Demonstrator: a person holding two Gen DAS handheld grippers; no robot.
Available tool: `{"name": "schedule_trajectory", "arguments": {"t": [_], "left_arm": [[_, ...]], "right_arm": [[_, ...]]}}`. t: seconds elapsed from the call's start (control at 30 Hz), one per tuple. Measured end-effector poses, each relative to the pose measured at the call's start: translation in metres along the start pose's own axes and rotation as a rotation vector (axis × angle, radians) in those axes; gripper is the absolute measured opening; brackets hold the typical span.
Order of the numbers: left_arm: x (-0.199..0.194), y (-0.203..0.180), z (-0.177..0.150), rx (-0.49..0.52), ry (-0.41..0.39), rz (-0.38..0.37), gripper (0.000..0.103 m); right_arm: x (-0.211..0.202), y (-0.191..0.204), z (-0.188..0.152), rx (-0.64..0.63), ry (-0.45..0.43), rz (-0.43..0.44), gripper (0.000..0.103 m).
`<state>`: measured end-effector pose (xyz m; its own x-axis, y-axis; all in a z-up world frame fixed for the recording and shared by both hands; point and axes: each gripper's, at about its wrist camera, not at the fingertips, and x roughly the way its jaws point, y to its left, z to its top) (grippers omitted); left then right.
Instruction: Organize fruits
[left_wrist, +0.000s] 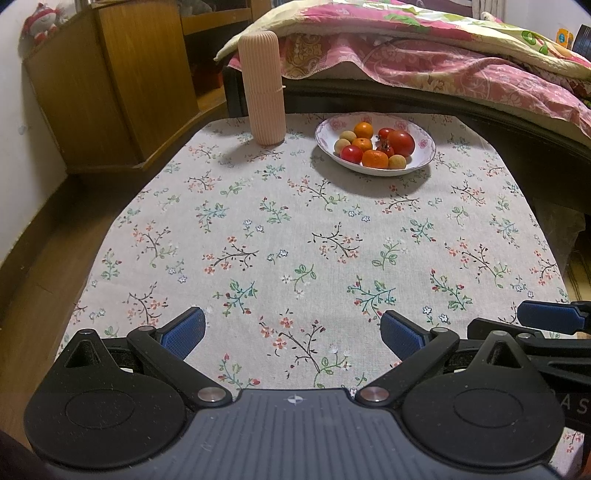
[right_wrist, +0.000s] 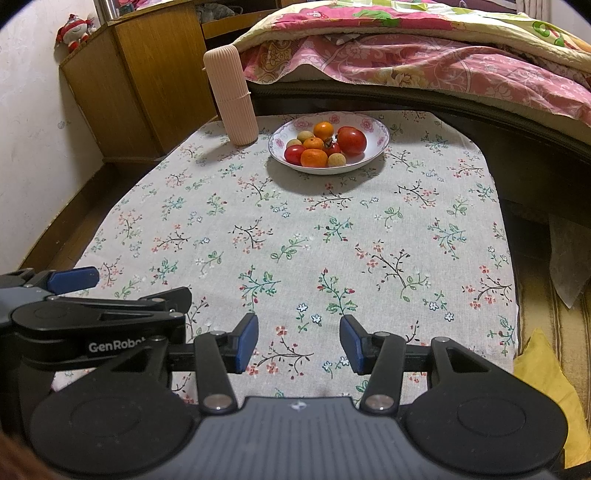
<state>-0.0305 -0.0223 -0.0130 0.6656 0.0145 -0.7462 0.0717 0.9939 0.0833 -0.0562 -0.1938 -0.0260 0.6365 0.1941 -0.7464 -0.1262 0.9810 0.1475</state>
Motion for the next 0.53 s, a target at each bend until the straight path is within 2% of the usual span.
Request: {"name": "schedule_trajectory", "arguments": {"t": [0.53], "left_arm": [[-0.0017,0.0005,0.0002,-0.005,-0.010,0.000,0.103]], "right_arm": [[-0.0011,-0.0009,0.0008,-0.001,-0.005,-0.001,0.064]]}}
